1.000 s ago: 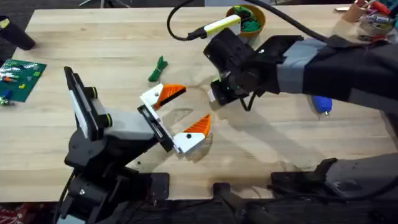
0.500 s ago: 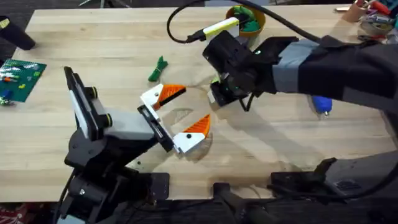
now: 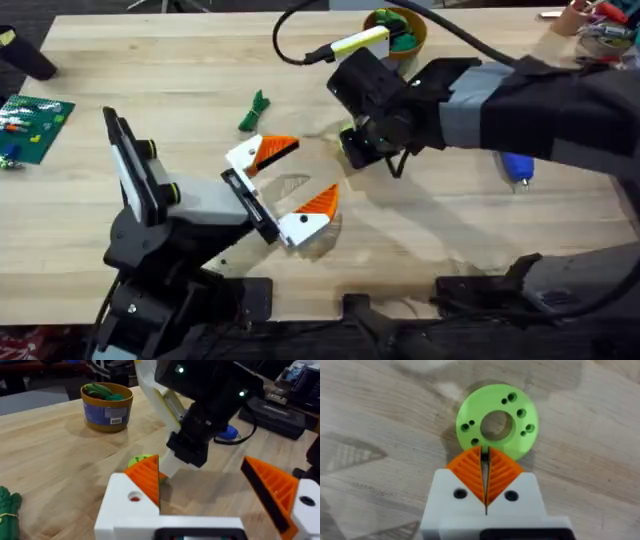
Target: Pick up the gripper from the table and insert it into the empty holder that is missing its gripper. Then pick up a screw, insert it into the mounting hole, and use the screwdriver to tighten it. Finally, clean up the table by picking up the vegetable and placing it into the bucket.
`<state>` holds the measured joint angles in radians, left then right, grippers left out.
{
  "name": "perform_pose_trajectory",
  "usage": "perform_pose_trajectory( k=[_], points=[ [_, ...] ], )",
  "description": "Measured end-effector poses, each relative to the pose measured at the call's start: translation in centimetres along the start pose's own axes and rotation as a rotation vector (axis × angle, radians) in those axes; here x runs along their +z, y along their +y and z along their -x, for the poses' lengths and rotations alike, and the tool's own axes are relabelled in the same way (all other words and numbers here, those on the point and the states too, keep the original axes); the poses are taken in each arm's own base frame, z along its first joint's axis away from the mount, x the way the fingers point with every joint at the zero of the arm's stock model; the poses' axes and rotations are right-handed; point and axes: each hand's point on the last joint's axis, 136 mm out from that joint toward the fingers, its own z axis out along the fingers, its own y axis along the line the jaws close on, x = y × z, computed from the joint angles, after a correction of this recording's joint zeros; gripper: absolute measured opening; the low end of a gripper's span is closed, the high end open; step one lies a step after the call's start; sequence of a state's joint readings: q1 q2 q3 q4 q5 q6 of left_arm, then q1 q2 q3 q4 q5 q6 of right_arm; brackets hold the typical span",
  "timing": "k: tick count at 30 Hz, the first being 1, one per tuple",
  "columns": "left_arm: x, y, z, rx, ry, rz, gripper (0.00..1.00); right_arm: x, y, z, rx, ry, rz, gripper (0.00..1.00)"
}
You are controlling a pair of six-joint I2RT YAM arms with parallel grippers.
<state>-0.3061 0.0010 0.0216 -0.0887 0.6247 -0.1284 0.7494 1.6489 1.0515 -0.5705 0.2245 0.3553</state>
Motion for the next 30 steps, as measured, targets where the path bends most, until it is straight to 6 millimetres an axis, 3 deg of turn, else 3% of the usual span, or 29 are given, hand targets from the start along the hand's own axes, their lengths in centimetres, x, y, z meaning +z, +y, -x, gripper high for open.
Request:
perform_pose_trajectory(
  k=[13,24,30],
  points=[
    [0.0,0.0,0.0,0.0,0.0,0.0,0.988,-0.7,0.0,0.3,-0.029,0.009,-0.002,0.007],
    [0.0,0.0,0.0,0.0,0.0,0.0,0.988,-9.0,0.5,6.2,-0.079,-0.196,0.06,0.007],
    [0.0,0.0,0.0,0.0,0.0,0.0,0.988,-10.0,0.4,6.6,-0.086,-0.22,0.067,0.007]
  ],
)
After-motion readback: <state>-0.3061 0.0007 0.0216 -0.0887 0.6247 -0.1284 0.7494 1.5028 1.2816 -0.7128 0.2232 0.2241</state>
